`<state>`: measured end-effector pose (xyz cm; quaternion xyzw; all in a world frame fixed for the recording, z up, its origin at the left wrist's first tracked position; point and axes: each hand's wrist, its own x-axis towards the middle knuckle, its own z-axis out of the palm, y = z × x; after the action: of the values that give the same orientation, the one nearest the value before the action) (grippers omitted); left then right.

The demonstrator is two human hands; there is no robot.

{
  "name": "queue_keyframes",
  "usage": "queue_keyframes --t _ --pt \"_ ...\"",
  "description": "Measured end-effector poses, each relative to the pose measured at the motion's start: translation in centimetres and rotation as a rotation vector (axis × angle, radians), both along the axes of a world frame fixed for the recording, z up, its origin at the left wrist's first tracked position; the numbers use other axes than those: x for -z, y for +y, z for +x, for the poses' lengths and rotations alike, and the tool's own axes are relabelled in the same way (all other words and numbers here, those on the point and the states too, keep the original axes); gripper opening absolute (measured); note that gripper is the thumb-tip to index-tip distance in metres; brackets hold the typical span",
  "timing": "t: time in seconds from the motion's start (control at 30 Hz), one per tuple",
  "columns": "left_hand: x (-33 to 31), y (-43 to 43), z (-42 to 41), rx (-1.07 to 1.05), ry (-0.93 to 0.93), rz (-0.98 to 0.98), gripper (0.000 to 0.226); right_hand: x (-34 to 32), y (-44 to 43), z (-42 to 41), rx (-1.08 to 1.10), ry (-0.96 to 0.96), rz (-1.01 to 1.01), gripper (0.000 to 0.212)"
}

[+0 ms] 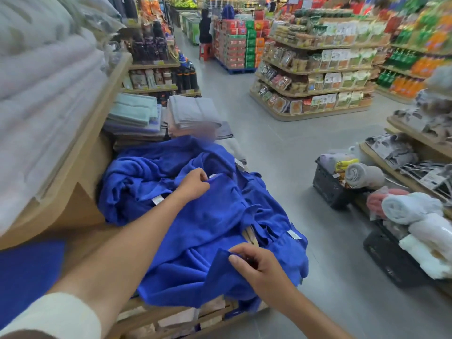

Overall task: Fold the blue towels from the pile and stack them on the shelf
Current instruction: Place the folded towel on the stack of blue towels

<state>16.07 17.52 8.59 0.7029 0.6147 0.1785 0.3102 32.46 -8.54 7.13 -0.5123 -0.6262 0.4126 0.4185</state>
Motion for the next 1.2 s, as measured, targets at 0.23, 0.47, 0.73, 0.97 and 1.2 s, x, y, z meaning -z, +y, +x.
queue_keyframes --t 0.23,0.47,0.73,0.97,1.2 --pt "-4.4 -5.7 -1.9 -0.008 -0.654 -0.191 0.012 -5.2 5.0 -1.8 -0.094 0.064 0.127 0.010" --pt "-8.7 -11.9 -3.8 -0.057 -0.847 -0.184 0.015 -8.7 8.4 -3.8 -0.019 0.136 0.252 0.005" --pt "-11.3 -15.7 -5.0 -0.036 -0.935 -0.077 0.025 -10.9 9.3 -4.5 0.103 0.164 0.322 0.010" --pt "-13.1 -16.9 -5.7 0.053 -0.741 0.177 0.022 -12.5 9.9 -5.2 0.177 0.085 0.430 0.018" --pt "-19.5 -15.2 -6.4 0.083 -0.555 0.385 0.022 -17.6 11.7 -3.6 -0.086 0.062 0.352 0.018"
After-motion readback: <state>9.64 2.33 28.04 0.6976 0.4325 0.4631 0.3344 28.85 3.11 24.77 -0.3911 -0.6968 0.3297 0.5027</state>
